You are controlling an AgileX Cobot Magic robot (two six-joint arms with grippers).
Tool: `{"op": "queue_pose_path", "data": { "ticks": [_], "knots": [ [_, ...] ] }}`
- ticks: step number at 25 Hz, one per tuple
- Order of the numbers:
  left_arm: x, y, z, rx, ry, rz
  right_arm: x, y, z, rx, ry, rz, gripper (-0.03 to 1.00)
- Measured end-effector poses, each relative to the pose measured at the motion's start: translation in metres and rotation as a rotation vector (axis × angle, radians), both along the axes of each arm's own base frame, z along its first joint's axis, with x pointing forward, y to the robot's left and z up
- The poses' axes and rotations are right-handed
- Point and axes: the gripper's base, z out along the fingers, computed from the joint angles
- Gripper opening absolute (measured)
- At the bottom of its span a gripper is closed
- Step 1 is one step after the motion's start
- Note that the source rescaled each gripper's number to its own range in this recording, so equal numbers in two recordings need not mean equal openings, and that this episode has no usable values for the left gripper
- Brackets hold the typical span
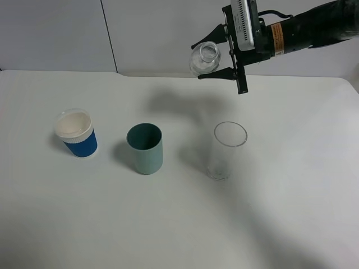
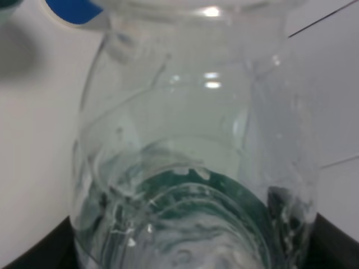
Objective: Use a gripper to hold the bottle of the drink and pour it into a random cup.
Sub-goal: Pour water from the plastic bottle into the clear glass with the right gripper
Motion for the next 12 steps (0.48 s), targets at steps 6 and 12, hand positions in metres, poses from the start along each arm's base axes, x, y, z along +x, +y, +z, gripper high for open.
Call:
{"op": "queue_pose_path", "data": {
  "ticks": [6,12],
  "knots": [
    [0.000,0.000,0.000,0.000,0.000,0.000,-0.006,-0.027,-0.010,0.001,0.058,-0.059,0.01],
    [0.000,0.000,0.000,0.000,0.000,0.000,-0.017,-0.053,0.002,-0.002,0.034,-0.120,0.01]
  ]
}}
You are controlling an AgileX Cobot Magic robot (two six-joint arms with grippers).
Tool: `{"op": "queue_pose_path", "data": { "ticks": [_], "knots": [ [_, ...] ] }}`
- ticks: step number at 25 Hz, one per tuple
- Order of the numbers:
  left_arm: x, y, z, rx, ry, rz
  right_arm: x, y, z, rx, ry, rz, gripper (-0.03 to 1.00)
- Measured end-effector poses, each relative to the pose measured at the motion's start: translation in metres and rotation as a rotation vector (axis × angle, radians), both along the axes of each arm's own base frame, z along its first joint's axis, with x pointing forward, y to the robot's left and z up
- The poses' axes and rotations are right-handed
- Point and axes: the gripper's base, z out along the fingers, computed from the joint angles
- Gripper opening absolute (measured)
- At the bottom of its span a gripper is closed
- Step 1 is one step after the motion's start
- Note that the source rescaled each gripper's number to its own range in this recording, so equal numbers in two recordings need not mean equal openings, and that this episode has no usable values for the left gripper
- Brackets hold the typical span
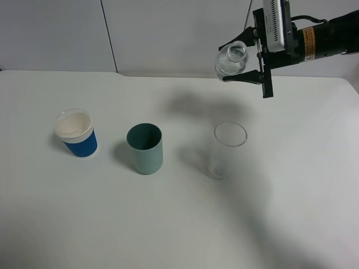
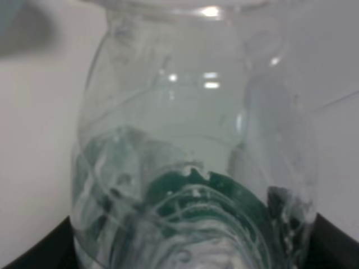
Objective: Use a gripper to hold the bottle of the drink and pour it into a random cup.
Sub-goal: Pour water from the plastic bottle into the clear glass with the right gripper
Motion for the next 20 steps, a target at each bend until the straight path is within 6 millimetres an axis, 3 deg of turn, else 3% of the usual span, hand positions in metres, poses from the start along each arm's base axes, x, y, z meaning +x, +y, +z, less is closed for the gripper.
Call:
{"op": "queue_pose_path", "data": {
  "ticks": [3,12,20],
  "knots": [
    [0.000,0.000,0.000,0.000,0.000,0.000,-0.006,-0.005,0.000,-0.001,0.005,-0.013,0.01],
    [0.000,0.000,0.000,0.000,0.000,0.000,-0.016,-0.010,-0.027,-0.096,-0.025,-0.054,0.01],
    [0.000,0.000,0.000,0.000,0.000,0.000,-0.017,-0.002,-0.027,-0.121,-0.084,-0.017,0.01]
  ]
}}
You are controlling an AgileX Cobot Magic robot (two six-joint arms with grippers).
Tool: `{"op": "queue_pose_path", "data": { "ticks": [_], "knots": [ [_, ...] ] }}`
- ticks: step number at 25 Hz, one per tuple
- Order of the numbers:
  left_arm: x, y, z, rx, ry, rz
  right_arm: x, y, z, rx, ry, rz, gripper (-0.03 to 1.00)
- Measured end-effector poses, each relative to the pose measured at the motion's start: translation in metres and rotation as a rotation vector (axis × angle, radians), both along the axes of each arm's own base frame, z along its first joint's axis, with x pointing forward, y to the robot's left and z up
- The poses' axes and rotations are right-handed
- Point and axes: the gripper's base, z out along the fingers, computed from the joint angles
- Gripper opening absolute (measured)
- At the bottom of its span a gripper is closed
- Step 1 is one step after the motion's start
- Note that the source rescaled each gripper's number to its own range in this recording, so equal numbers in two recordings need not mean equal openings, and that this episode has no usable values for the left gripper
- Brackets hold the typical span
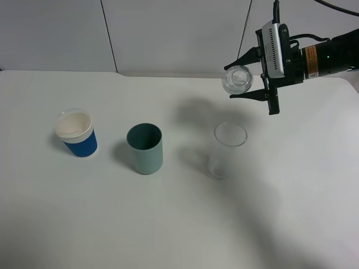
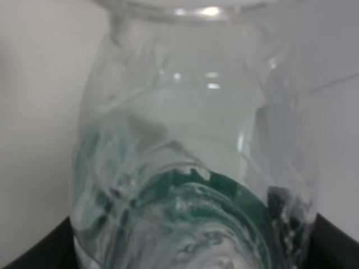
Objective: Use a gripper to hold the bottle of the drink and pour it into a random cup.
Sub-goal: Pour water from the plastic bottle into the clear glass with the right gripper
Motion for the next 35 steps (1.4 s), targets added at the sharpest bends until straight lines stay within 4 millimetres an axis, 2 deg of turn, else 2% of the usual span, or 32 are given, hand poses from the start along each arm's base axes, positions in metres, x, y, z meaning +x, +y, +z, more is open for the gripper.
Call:
{"op": "queue_pose_path", "data": {
  "ticks": [5,14,30,35],
  "knots": [
    [0.000,0.000,0.000,0.000,0.000,0.000,-0.004,0.012,0.005,-0.022,-0.083,0.065,0.01],
    [0.000,0.000,0.000,0.000,0.000,0.000,-0.005,0.016,0.006,-0.073,-0.215,0.124,0.01],
    [0.000,0.000,0.000,-0.001,0.000,0.000,-0.011,0.043,0.005,-0.108,-0.295,0.213,0.01],
    [0.000,0.000,0.000,-0.001,0.000,0.000,-0.011,0.045,0.005,-0.109,-0.304,0.223,0.01]
  ]
}}
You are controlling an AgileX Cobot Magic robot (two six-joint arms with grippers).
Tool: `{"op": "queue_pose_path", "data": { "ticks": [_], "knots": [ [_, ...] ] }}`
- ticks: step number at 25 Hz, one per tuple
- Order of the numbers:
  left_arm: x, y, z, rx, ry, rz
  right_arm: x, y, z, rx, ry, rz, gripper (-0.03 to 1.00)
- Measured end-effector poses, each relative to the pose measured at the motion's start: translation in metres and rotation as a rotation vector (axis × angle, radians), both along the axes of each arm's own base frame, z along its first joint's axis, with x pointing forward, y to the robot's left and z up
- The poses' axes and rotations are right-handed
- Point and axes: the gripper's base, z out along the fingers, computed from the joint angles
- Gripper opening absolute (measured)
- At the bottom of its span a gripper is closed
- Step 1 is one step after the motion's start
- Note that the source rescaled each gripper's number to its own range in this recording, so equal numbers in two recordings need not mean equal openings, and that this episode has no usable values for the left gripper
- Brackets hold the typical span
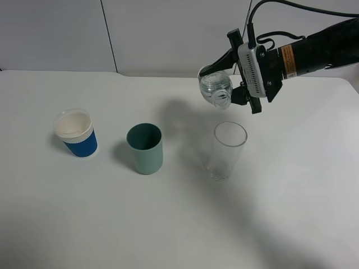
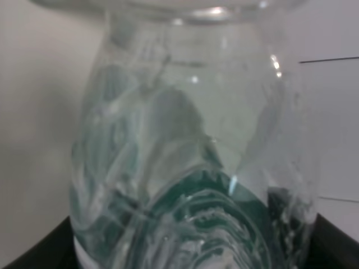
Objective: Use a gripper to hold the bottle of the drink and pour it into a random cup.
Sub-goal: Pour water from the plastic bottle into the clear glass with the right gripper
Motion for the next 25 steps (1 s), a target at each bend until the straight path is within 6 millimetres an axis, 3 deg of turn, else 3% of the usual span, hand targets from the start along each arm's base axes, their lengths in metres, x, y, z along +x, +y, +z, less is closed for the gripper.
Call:
{"op": "queue_pose_path", "data": {
  "ticks": [25],
  "knots": [
    [0.0000,0.0000,0.0000,0.000,0.000,0.000,0.0025,-0.0081,0.0030,-0.052,-0.175,0.046,0.01]
  ]
}}
